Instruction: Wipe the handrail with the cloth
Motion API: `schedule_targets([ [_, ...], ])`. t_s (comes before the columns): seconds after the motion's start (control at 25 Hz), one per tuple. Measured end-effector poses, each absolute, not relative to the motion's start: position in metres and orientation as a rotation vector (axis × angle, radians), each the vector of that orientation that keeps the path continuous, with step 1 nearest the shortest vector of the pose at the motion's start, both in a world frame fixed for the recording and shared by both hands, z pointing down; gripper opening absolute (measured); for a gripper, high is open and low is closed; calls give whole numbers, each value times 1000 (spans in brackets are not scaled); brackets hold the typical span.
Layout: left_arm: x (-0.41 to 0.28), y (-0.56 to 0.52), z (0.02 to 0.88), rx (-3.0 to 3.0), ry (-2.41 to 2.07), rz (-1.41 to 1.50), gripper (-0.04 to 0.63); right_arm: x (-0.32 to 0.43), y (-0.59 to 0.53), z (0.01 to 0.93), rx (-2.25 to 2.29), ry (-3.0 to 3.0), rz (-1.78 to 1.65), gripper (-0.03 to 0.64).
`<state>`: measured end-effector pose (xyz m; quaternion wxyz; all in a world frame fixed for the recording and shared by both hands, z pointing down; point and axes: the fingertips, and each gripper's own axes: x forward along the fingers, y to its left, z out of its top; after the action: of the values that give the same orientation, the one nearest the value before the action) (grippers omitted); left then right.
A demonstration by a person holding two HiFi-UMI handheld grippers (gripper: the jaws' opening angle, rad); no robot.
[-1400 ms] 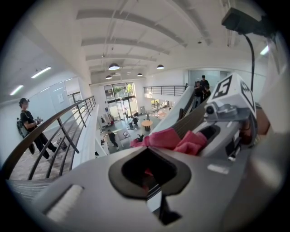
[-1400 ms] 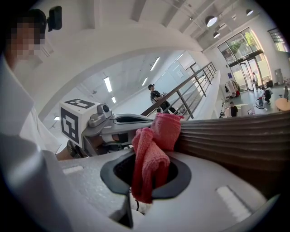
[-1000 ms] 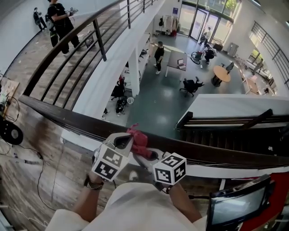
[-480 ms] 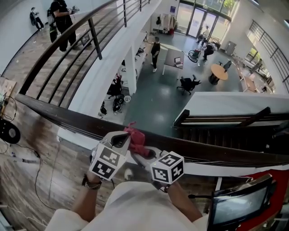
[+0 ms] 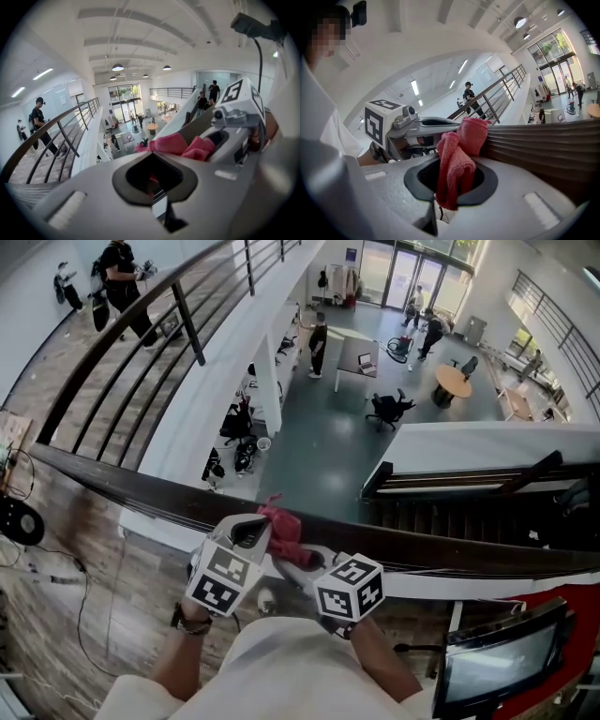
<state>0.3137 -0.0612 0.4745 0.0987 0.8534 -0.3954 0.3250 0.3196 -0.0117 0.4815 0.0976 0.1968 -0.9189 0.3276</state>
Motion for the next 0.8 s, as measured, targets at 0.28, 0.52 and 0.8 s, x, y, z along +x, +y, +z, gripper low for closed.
schedule_targets([
  [0.28, 335, -58, 476, 2547, -1127, 969, 3, 341, -9, 484, 619, -2730, 972, 61],
  [0.52, 357, -56, 474, 2563, -1103, 991, 3, 362, -8, 483, 694, -2732, 954, 61],
  [0.8, 377, -56, 473, 2585, -1071, 1016, 3, 382, -9, 482, 736, -2741, 966, 61],
])
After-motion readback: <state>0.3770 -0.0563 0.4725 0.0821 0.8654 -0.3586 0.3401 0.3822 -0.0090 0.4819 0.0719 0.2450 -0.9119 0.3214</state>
